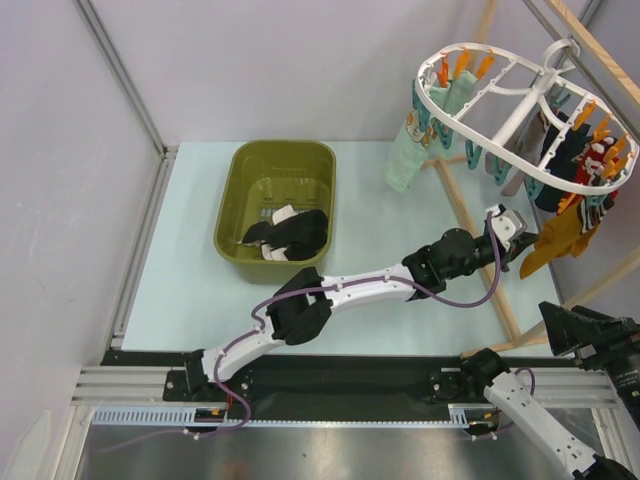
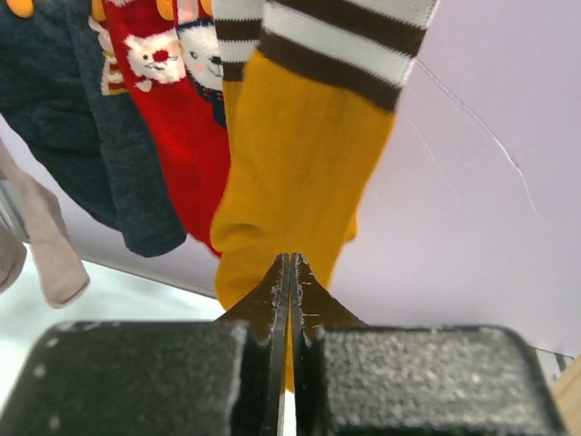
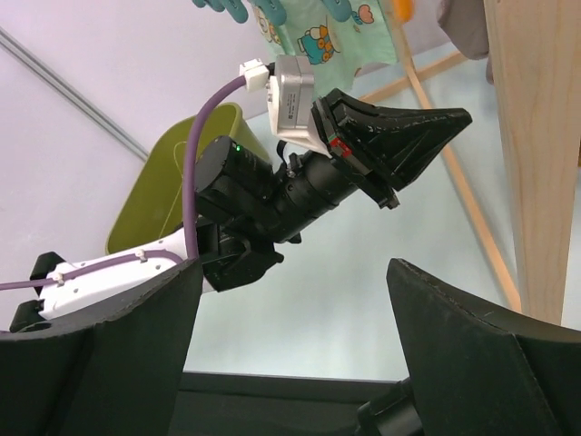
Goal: Remove the socks clipped to the hanger
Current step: Adjust the hanger on the clothesline.
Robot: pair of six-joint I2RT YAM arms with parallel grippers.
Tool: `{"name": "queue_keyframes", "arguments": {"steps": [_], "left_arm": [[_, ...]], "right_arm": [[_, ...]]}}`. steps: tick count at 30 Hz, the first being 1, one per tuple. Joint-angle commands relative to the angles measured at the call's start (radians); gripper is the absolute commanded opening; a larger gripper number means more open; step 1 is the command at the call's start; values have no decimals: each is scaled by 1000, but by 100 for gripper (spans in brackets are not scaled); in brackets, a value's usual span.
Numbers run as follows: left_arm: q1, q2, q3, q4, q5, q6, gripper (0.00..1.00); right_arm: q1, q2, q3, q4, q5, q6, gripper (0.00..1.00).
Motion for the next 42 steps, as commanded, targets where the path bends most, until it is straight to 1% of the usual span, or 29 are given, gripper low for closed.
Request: {"name": "queue_keyframes", "arguments": {"steps": [1, 2, 6, 7, 8, 9, 11, 12, 13, 14, 15, 18, 21, 22, 24, 25, 28, 30, 34, 36, 38, 39, 40, 42], "left_arm": [[-3, -91, -20, 44, -52, 26, 0], [-3, -111, -50, 68, -59, 32, 0], [8, -212, -151, 46, -59, 60, 0], [13, -239, -209, 46, -71, 69, 0], [17, -290, -232, 33, -83, 86, 0], [31, -308, -240, -9, -92, 88, 0], [51, -361, -220, -86, -103, 86, 0], [72, -381, -217, -152, -108, 79, 0], [82, -398, -213, -177, -118, 74, 1], [92, -415, -213, -203, -128, 71, 10], [114, -447, -214, -233, -135, 69, 13], [164, -480, -185, -281, -160, 69, 13], [221, -477, -95, -371, -151, 23, 14], [235, -464, -37, -414, -145, -1, 16], [272, -443, 28, -462, -129, -23, 17], [281, -425, 74, -479, -128, -39, 17], [315, -405, 106, -493, -114, -72, 20], [335, -394, 117, -496, -105, -98, 21], [362, -400, 119, -522, -105, -122, 26], [372, -429, 104, -577, -112, -130, 27], [376, -470, 18, -579, -128, -132, 39], [376, -522, -77, -551, -132, -124, 45], [376, -556, -131, -534, -134, -118, 51], [376, -613, -235, -479, -158, -118, 56]], "right_arm": [[7, -15, -3, -72, 22, 8, 89], [7, -21, -18, -69, 22, 16, 89], [7, -35, -55, -57, 22, 23, 88], [7, -33, -60, -62, 26, 26, 88], [7, -33, -64, -63, 29, 28, 88], [5, -35, -75, -66, 29, 31, 88], [5, -41, -87, -63, 23, 34, 88], [7, -44, -99, -57, 19, 36, 88], [5, -48, -104, -53, 14, 36, 88], [4, -50, -107, -49, 11, 39, 88], [2, -51, -110, -46, 11, 40, 88], [4, -47, -109, -39, -1, 39, 88], [4, -44, -106, -37, -3, 33, 88], [2, -44, -103, -37, -3, 31, 88], [4, -42, -95, -37, -1, 30, 88], [4, -42, -90, -40, 2, 28, 88], [5, -41, -78, -40, 8, 25, 88], [5, -41, -70, -45, 11, 20, 88], [7, -41, -64, -54, 23, 19, 88], [7, -42, -64, -56, 23, 19, 88], [7, -45, -69, -56, 23, 19, 88], [7, -45, -70, -54, 23, 20, 88], [7, -47, -75, -53, 23, 20, 88], [7, -48, -80, -54, 19, 20, 88]]}}
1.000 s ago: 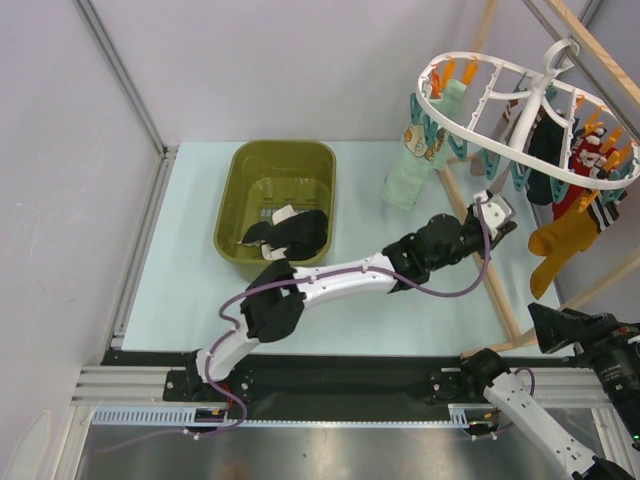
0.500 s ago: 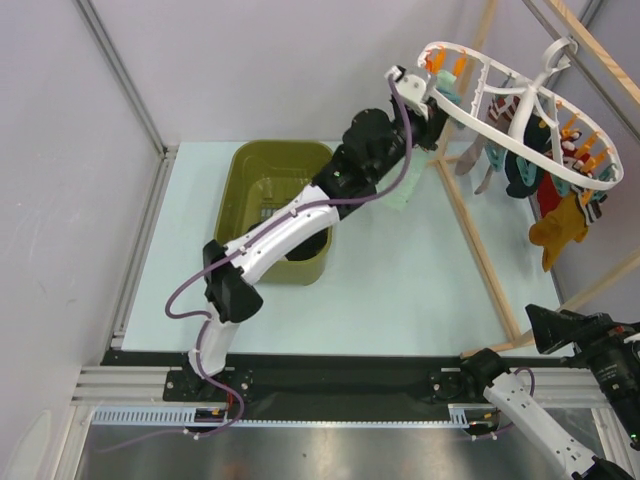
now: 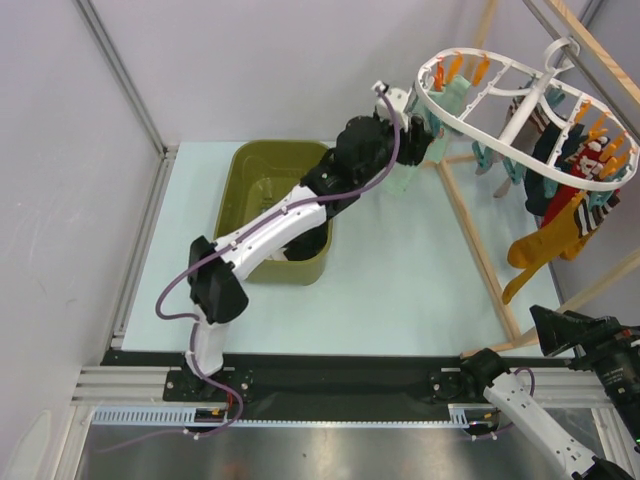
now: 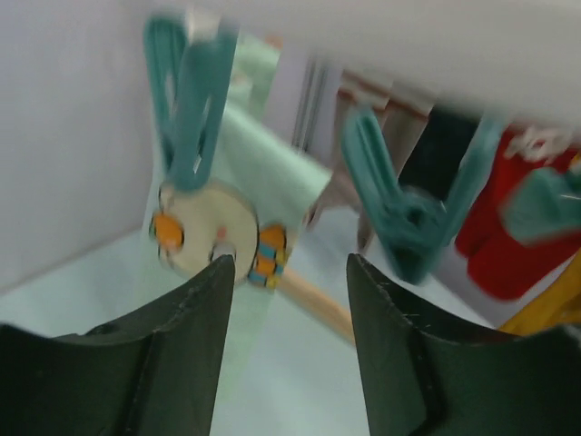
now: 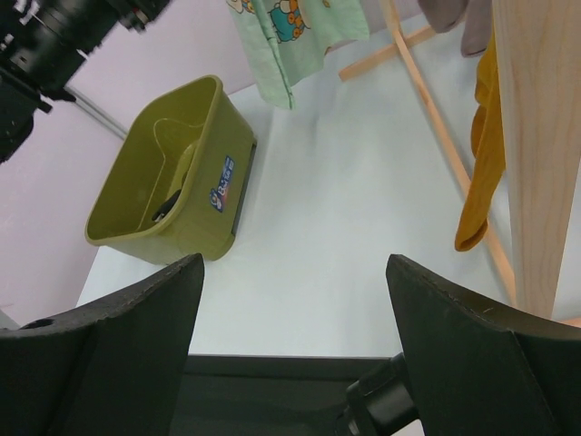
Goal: Remove the socks clipped to the hanger
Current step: Adjust the hanger on the clothesline.
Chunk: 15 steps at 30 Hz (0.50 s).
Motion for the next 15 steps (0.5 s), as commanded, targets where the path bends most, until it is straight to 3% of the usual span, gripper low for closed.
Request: {"name": "queue_keyframes", "arguments": {"steps": [1, 10, 15], "left_arm": [[8, -168, -181, 79, -41, -16, 59], [7, -316, -438, 156, 60, -36, 68], [8, -370, -516, 179, 169, -54, 74]], "right_arm": [[5, -9, -2, -31, 7, -1, 88], [-8, 36, -50, -81, 88, 17, 84], [-98, 114, -120, -42, 96, -41, 81]]}}
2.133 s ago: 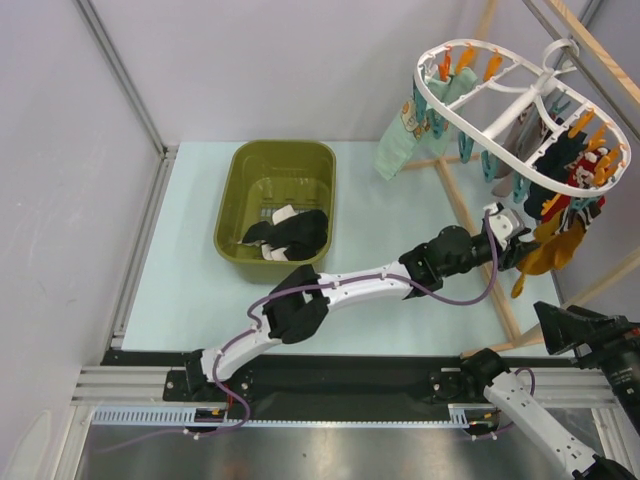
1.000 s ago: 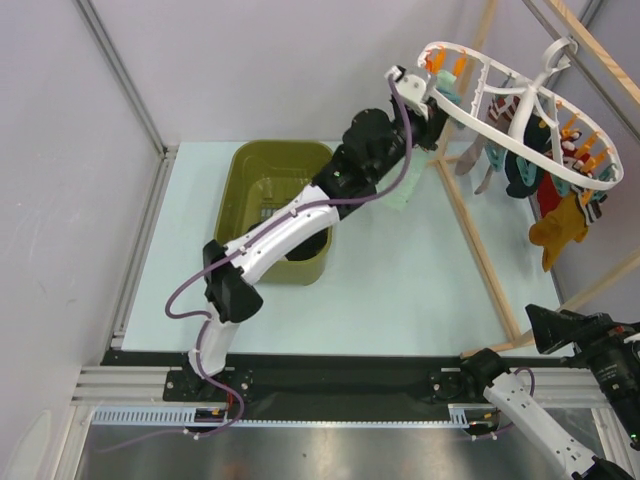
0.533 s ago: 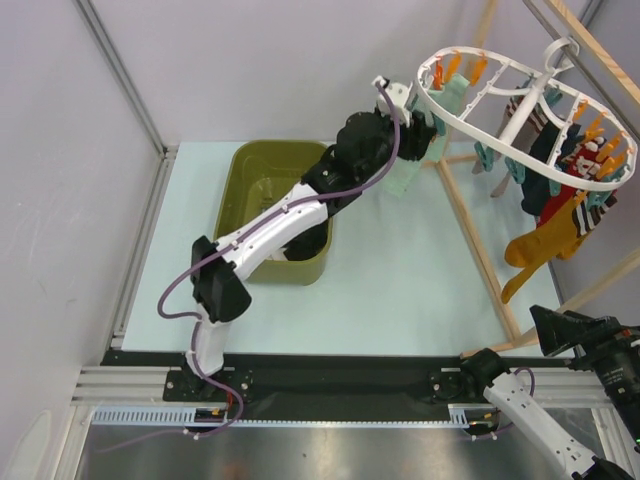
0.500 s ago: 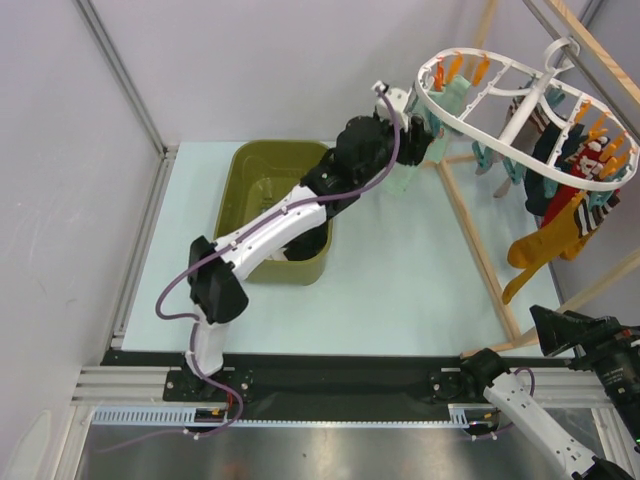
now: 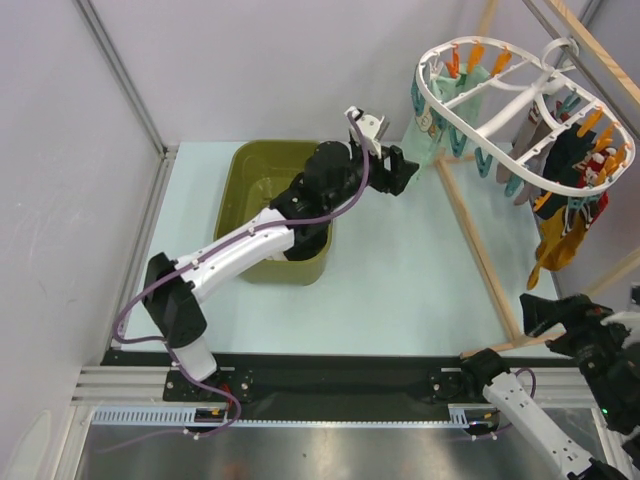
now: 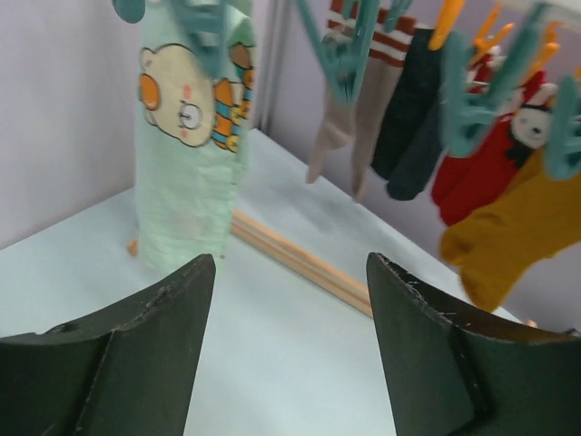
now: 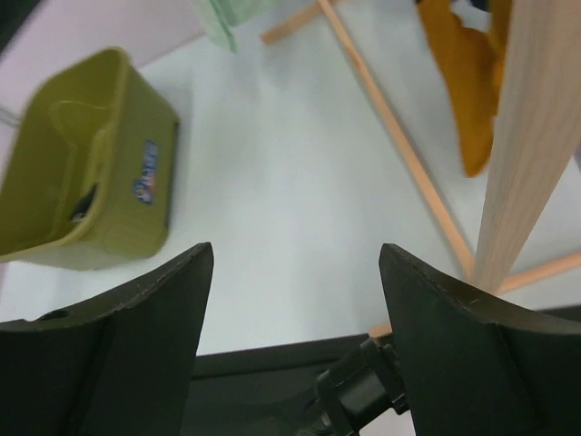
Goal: Remove the socks clipped to the hanger
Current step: Adjust the hanger on the clothesline, then remove the sock from the hanger.
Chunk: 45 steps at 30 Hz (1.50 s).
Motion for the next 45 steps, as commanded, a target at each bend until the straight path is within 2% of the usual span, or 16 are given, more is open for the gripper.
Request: {"name": "queue_keyframes", "arguments": {"steps": [1, 7, 12, 17, 24, 30, 34, 38, 41, 42, 43, 44, 45], "left_arm": [[4, -74, -45, 63, 103, -28, 74], [4, -203, -208, 96, 123, -36, 76], [9, -333, -369, 121, 86, -65, 76], [9, -442, -473, 152, 145, -112, 76], [9, -575, -519, 115, 188, -117, 77], [9, -637, -565, 92, 180, -99, 77], [9, -655, -577, 92, 181, -96, 77], [9, -658, -581, 101, 185, -102, 77], [9, -651, -579, 102, 189, -102, 77], [9, -649, -581, 102, 192, -100, 77], [7, -645, -585, 104, 192, -94, 77], [9, -643, -597, 107, 194, -89, 77], [9, -640, -608, 112, 189, -82, 77]], "right_arm": [[-68, 102, -50, -29, 27, -36, 79], [-215, 152, -150, 128, 1, -61, 72], [-292, 232, -190, 195, 101, -47, 70], [-292, 335, -285, 342, 139, -10, 71], [-273, 350, -479, 606, 148, 53, 74], [-172, 407, -584, 758, 298, 56, 79], [-92, 470, -601, 807, 502, 47, 83], [-77, 542, -616, 853, 533, 44, 82], [-63, 580, -627, 906, 536, 10, 68], [-60, 587, -624, 917, 530, 4, 45], [-37, 585, -621, 926, 520, -19, 35], [-20, 575, -622, 936, 520, -30, 21], [0, 567, -619, 945, 518, -42, 14]]}}
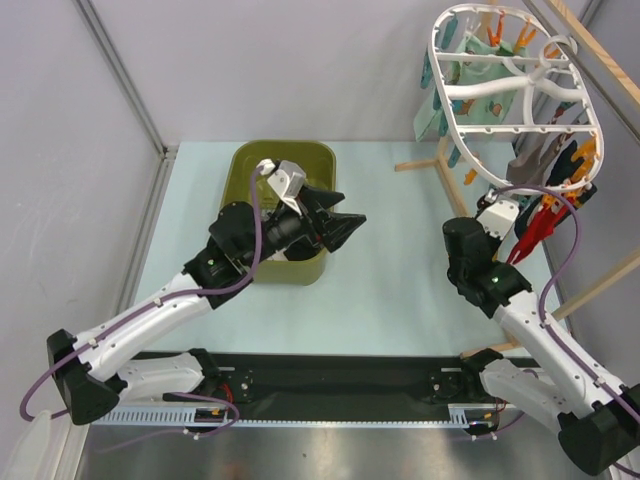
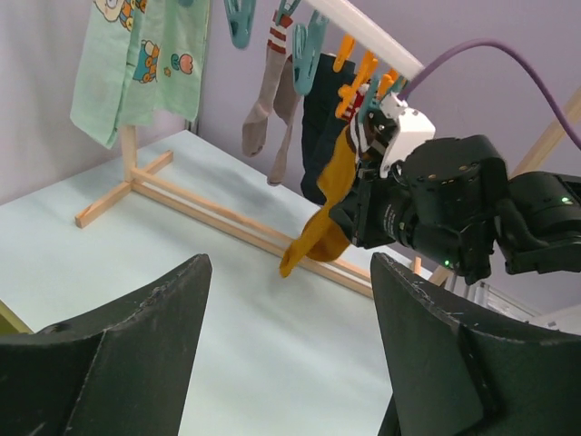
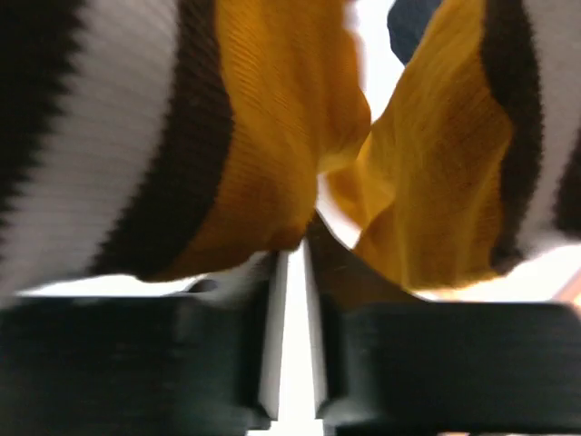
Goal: Remove the socks clipped to the hanger
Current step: Remove the sock from the hanger.
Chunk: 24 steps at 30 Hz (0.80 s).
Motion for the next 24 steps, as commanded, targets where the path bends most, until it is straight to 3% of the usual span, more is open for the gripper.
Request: {"name": "queue_keyframes", "arguments": {"steps": [1, 2, 8, 16, 24], "left_arm": [[6, 3, -37, 47, 21, 27, 77], [6, 9, -63, 53, 11, 33, 77], [6, 106, -133, 209, 94, 60, 78], [-24, 353, -8, 315, 238, 123, 77], [-109, 509, 89, 400, 211, 214, 80]], "right_arm": [[58, -29, 16, 93, 20, -37, 8], [83, -41, 35, 84, 0, -35, 0], [160, -108, 104, -9, -98, 0, 0], [169, -138, 153, -60, -295, 57, 0], [168, -204, 156, -92, -361, 100, 0]]}}
